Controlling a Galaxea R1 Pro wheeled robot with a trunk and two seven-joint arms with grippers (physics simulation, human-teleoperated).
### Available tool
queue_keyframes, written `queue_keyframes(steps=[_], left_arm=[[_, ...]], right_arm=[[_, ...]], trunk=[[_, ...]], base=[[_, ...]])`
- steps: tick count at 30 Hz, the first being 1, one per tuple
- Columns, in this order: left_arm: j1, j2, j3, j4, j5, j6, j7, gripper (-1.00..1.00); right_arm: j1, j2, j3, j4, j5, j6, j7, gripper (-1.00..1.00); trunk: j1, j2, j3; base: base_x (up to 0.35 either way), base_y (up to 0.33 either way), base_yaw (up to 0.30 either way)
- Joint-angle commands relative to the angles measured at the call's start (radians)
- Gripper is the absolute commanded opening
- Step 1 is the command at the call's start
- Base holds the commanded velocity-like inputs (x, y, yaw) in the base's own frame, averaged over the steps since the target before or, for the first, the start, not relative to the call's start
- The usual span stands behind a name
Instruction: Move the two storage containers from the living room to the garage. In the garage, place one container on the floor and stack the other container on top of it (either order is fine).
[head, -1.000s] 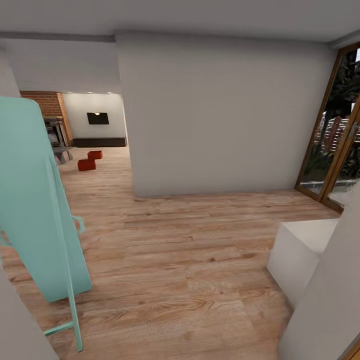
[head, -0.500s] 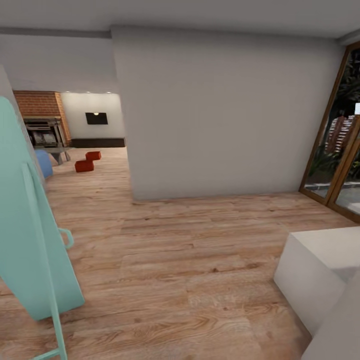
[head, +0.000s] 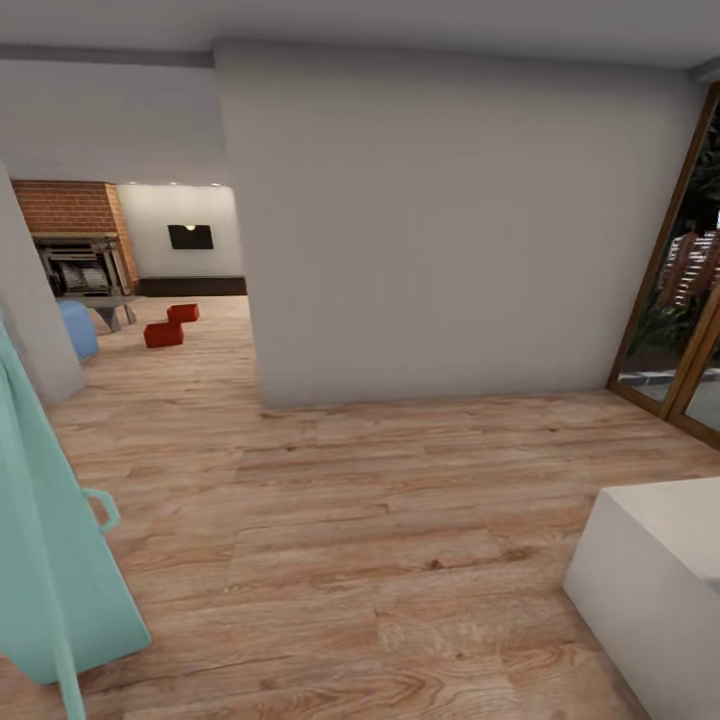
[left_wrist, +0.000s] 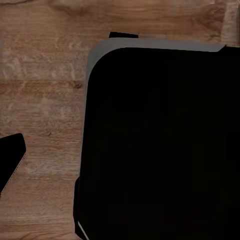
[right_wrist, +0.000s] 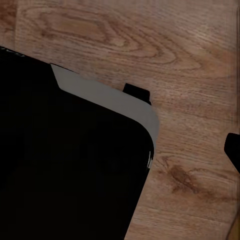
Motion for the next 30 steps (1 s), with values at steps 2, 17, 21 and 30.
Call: queue_keyframes(steps=[2, 17, 21, 30], left_arm=[[0.000, 0.000, 0.000, 0.000, 0.008, -0.002, 0.000, 1.00], [0.000, 0.001, 0.000, 0.000, 0.009, -0.002, 0.001, 1.00], [0.000, 0.001, 0.000, 0.000, 0.009, -0.002, 0.001, 1.00], [0.000, 0.001, 0.000, 0.000, 0.009, -0.002, 0.001, 1.00]], right_arm=[[-0.001, 0.000, 0.006, 0.003, -0.011, -0.006, 0.006, 1.00], [-0.001, 0.000, 0.006, 0.003, -0.011, -0.006, 0.006, 1.00], [-0.001, 0.000, 0.006, 0.003, -0.011, -0.006, 0.006, 1.00], [-0.001, 0.000, 0.006, 0.003, -0.011, -0.006, 0.006, 1.00]], trunk=[[0.001, 0.000, -0.001], [0.001, 0.000, -0.001], [0.001, 0.000, -0.001], [0.001, 0.000, -0.001]], base=[[0.322, 0.000, 0.000], [0.322, 0.000, 0.000], [0.322, 0.000, 0.000], [0.322, 0.000, 0.000]])
